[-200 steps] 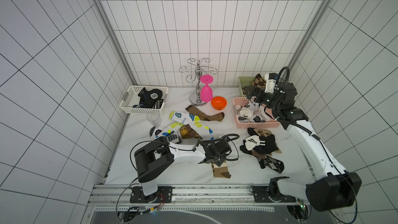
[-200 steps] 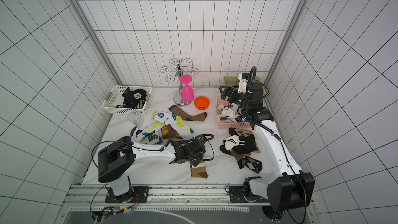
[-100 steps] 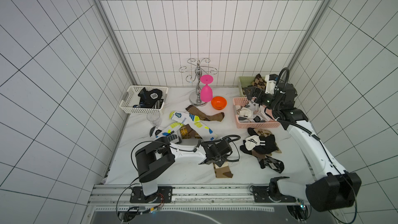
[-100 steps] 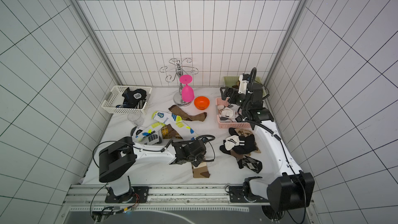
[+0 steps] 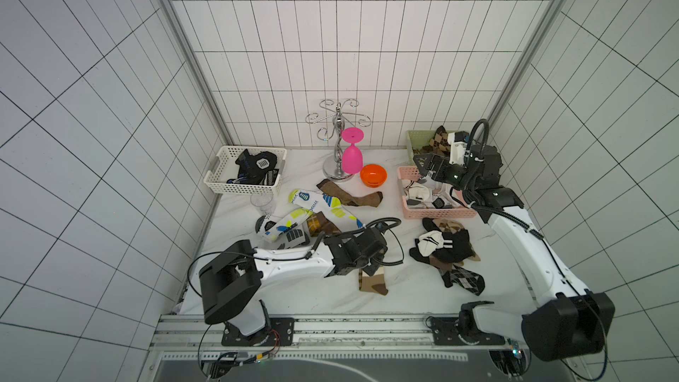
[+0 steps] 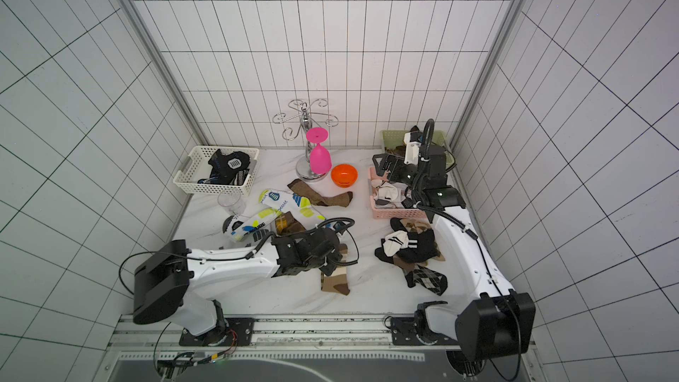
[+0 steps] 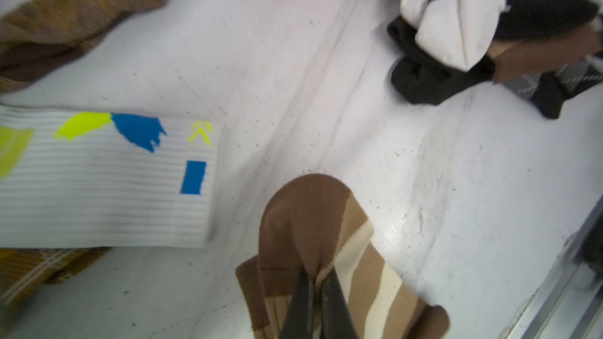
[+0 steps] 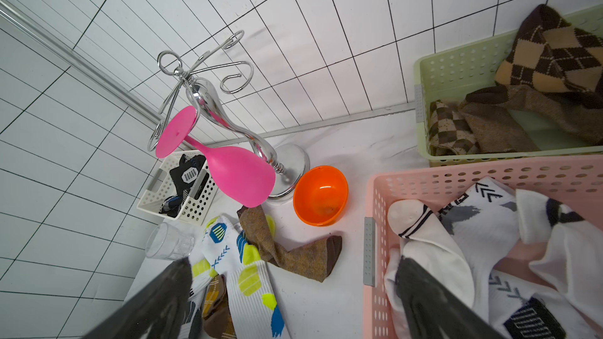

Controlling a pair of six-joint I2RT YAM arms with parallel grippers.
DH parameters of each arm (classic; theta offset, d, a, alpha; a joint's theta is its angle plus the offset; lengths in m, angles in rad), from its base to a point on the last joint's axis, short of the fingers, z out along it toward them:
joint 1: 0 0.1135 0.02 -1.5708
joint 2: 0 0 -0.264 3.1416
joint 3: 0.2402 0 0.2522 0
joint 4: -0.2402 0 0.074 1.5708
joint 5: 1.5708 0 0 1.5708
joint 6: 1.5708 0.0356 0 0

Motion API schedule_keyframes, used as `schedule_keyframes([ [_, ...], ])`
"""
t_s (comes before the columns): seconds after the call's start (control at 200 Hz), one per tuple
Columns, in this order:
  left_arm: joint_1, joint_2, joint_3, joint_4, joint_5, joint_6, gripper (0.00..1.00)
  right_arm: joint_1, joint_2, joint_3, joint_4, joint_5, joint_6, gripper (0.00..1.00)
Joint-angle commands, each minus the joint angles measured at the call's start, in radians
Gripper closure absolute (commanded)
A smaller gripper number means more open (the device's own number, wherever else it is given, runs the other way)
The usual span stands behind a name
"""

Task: Sort the socks into the basket by color
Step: Pick up the sock at the center of the board.

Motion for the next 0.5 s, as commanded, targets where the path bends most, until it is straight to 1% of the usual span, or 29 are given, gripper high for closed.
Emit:
schedule_keyframes([
  [0.0,0.04,-0.076,0.028,-0.002,0.015,-0.014,1.0,-0.002,-0.026,-0.058,-0.038,-0.098,-0.018,0.01],
  [0.265,0.152,-0.224,0.102,-0.015,0.063,-0.026,1.0,0.035,-0.052,-0.097,-0.059,-0.309,-0.054,0.03],
  [0.355,0.186,-0.273,0.115,0.022,0.072,-0.023,1.0,0.063,-0.059,-0.118,-0.045,-0.402,-0.066,0.03],
  [0.495,0.266,-0.314,0.172,0.029,0.132,-0.04,1.0,0.121,-0.072,-0.139,-0.027,-0.491,-0.083,0.03],
])
